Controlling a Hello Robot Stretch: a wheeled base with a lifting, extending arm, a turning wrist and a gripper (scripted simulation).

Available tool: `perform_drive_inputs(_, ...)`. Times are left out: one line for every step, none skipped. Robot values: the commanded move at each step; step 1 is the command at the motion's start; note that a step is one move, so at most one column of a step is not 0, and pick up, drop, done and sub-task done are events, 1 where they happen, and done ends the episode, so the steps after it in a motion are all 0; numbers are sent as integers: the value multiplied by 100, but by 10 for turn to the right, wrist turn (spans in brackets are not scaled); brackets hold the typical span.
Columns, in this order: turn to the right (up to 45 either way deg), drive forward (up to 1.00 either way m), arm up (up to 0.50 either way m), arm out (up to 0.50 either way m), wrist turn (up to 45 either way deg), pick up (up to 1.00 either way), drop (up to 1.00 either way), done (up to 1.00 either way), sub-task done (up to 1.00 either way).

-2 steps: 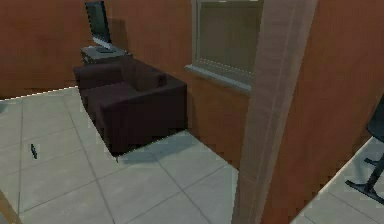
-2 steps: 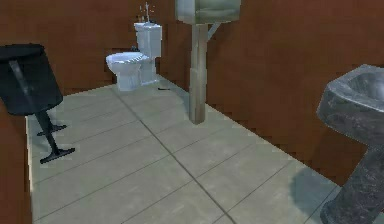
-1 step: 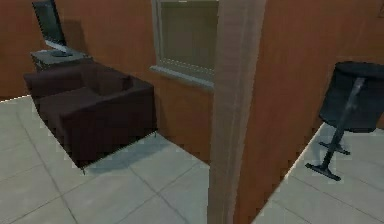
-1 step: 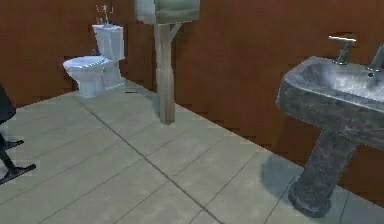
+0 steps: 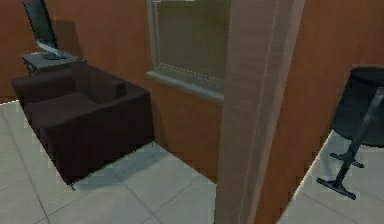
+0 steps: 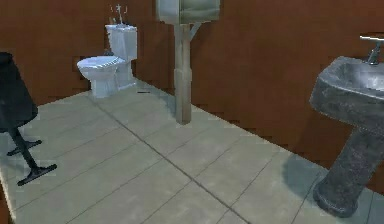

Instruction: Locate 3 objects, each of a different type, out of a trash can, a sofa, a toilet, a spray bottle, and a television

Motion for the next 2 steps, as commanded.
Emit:
perform_drive_inputs(-450, 0, 0, 0, 0, 0, 0, 0, 0)
perform_drive_inputs(0, 80, 0, 0, 0, 0, 0, 0, 0)
